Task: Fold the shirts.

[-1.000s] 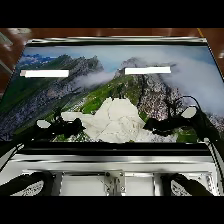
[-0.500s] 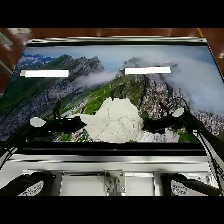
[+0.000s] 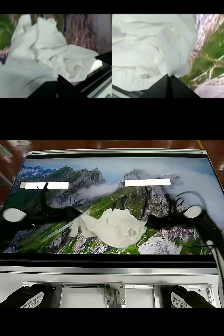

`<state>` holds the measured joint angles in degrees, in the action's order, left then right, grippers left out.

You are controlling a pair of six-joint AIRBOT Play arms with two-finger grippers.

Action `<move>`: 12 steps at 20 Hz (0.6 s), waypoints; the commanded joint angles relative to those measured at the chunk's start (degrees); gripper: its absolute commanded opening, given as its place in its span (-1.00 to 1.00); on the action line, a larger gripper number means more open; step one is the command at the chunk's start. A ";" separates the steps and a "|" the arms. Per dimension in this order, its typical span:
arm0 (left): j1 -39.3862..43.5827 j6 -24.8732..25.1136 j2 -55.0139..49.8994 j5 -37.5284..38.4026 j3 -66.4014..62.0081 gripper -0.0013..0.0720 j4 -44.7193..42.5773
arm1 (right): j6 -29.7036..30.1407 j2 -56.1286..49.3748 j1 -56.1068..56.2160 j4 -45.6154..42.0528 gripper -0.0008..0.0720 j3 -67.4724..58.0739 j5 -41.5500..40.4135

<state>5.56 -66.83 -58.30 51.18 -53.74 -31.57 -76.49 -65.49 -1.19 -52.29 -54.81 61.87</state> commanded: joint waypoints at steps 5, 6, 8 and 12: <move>-12.61 0.48 13.62 3.52 -33.55 -0.86 -6.56 | -6.97 22.45 -9.66 -12.02 -0.84 -27.23 -3.37; -13.73 -1.95 14.64 3.56 -36.24 -0.86 -8.72 | -8.55 23.82 -10.67 -14.38 -0.84 -29.03 -2.82; -14.58 -6.71 16.28 5.05 -39.12 -0.86 -13.86 | -9.49 25.97 -11.63 -16.06 -0.84 -30.86 0.81; -14.40 -9.97 17.62 8.13 -39.43 -0.86 -16.35 | -9.90 28.33 -11.61 -15.85 -0.84 -31.04 11.37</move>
<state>-8.21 -73.60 -42.17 57.71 -90.94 -44.69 -85.03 -39.59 -12.12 -66.30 -84.31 66.61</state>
